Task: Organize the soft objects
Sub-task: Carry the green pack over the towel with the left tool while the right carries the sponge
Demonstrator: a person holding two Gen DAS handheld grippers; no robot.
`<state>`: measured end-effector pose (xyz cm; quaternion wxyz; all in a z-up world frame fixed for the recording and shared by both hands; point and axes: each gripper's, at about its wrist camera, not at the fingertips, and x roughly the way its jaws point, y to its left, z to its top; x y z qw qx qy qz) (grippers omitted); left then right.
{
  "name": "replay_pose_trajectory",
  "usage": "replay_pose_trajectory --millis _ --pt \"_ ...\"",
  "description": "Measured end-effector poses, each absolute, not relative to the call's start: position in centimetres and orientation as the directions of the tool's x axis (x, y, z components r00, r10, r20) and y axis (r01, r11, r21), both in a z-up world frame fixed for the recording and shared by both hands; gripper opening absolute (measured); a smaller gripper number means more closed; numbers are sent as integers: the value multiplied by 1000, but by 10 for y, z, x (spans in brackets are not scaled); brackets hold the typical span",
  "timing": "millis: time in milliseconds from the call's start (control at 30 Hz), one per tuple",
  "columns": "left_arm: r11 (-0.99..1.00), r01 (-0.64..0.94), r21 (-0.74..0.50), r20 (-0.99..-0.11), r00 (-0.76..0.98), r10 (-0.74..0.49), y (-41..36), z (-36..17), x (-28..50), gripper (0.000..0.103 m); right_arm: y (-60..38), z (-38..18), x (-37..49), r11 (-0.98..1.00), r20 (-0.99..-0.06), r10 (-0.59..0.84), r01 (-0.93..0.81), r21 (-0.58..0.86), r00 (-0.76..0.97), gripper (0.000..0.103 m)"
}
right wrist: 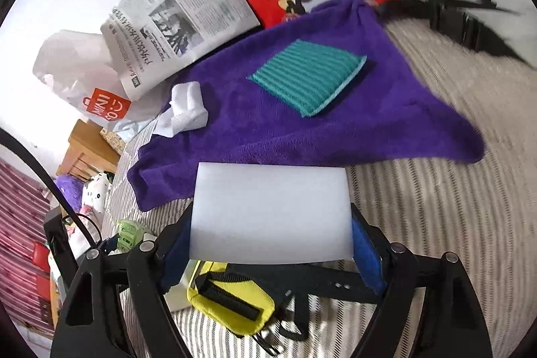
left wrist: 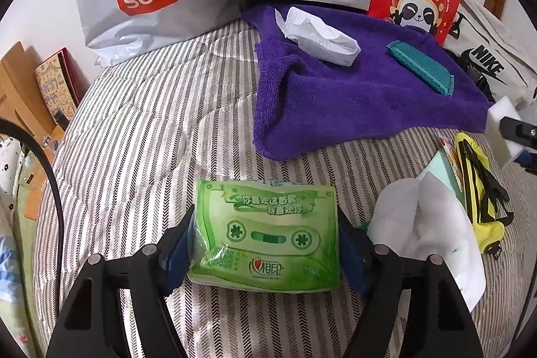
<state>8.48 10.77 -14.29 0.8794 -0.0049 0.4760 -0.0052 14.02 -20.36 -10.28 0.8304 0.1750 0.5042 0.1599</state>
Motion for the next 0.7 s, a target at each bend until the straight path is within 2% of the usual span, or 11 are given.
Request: replay_pose_trajectory --millis 233,367,700 --pt "995 -12 -103 -820 568 -78 125 -121 74 71 -227 -82 129 896 -770 425 -99 434 475 82" --pt "997 -21 -75 -809 586 -49 128 -103 69 71 -233 -77 129 898 -766 422 -108 427 485 82" --pt "988 14 -152 -781 611 -128 115 -77 79 72 -228 -57 130 932 -771 360 -167 322 526 82"
